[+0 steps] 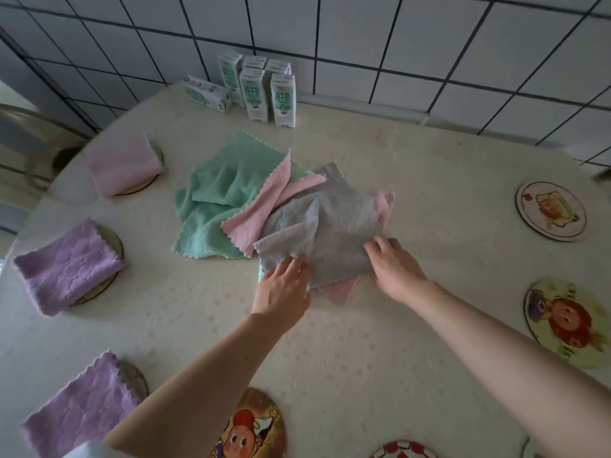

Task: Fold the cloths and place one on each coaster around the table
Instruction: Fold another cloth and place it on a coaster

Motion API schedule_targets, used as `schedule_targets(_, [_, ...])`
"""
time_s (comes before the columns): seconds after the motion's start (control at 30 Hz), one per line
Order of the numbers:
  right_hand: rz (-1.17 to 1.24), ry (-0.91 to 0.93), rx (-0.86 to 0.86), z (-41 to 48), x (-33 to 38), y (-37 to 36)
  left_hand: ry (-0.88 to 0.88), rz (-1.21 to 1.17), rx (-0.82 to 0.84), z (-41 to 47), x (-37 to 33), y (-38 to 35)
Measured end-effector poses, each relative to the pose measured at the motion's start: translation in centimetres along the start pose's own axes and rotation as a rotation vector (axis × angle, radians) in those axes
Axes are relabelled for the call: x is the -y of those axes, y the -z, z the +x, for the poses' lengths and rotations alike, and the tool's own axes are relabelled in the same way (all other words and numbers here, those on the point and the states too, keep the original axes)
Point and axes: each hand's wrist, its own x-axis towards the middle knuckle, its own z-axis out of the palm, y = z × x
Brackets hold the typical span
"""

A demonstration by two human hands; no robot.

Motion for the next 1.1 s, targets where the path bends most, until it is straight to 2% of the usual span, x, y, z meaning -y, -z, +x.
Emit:
schedule_targets(0.17, [-0.015,0.069,-0.103,1.3,-1.1,-1.2,0.008,0.025,-0.096,1.0,-0.2,-0.7])
schedule_targets(0.3, [0.030,0.152,-0.142,1.4,-2.4,-1.1,0.013,-0.029,-0.063,1.9,0.6,-0.2])
schedule_targets(0.47, [0.038,0.134,-0.077,0.9,-2.3,-0.7,-0.086,-0.121,0.013,2.4,2.9,1.8])
schedule_targets(0.57, [-0.049,0.107,-0.029,0.7,-1.6,-0.4,0.000,-0.243,0.092,2.8,3.8,2.5])
schedule_targets(0.67, [-0.082,0.061,0.023,0.7,-1.2,0.2,0.050,-0.383,0.048,3.4,3.7,3.7])
schedule_targets(0.77, [-0.004,0.025,0.058,1.3,-1.3,1.9,-0.045,-0.405,0.049,4.4,3.3,6.2])
schedule_targets(0.83, [0.066,-0.031,-0.006,2.2,-1.9,4.0,-0.128,-0.312,0.032,5.9,3.5,8.4])
schedule_targets(0.97, [0.219,-0.038,-0.290,3.7,-3.1,9.8,-0.081,-0.116,0.134,9.2,4.7,14.0])
schedule_targets(1.1, [0.174,-0.002,-0.430,4.6,-2.8,16.2,-0.097,0.023,0.110,10.8,5.3,19.4])
